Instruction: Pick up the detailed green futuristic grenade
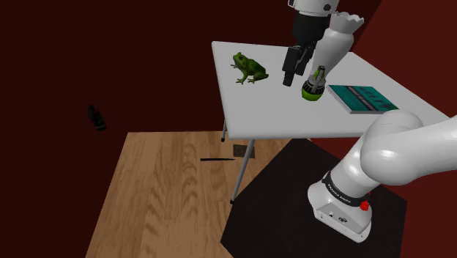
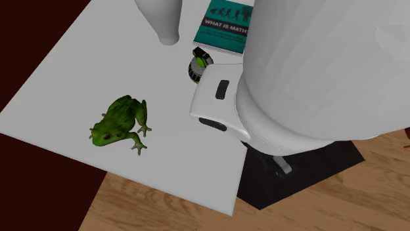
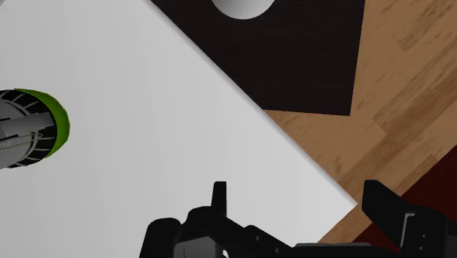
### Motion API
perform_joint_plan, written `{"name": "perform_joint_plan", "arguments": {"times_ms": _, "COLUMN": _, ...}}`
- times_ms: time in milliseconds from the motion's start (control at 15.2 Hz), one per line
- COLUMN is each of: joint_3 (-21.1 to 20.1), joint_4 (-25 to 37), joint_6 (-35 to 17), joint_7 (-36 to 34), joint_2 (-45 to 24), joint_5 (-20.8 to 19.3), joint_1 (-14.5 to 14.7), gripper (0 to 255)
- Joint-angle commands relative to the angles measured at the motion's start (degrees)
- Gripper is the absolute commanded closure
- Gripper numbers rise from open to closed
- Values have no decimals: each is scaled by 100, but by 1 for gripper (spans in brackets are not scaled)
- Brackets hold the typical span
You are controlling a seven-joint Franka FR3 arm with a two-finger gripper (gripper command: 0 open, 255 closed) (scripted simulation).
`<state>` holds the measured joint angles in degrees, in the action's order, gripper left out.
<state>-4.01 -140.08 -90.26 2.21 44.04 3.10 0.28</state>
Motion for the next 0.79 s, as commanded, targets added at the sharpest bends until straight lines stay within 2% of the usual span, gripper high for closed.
{"name": "perform_joint_plan", "arguments": {"times_ms": 0, "joint_3": 0, "joint_4": 0, "joint_6": 0, "joint_7": 0, "joint_2": 0, "joint_5": 0, "joint_1": 0, "gripper": 0}}
{"name": "perform_joint_plan", "arguments": {"times_ms": 726, "joint_3": 675, "joint_4": -325, "joint_6": -1204, "joint_7": -553, "joint_2": -239, "joint_5": -914, "joint_1": -1228, "gripper": 0}}
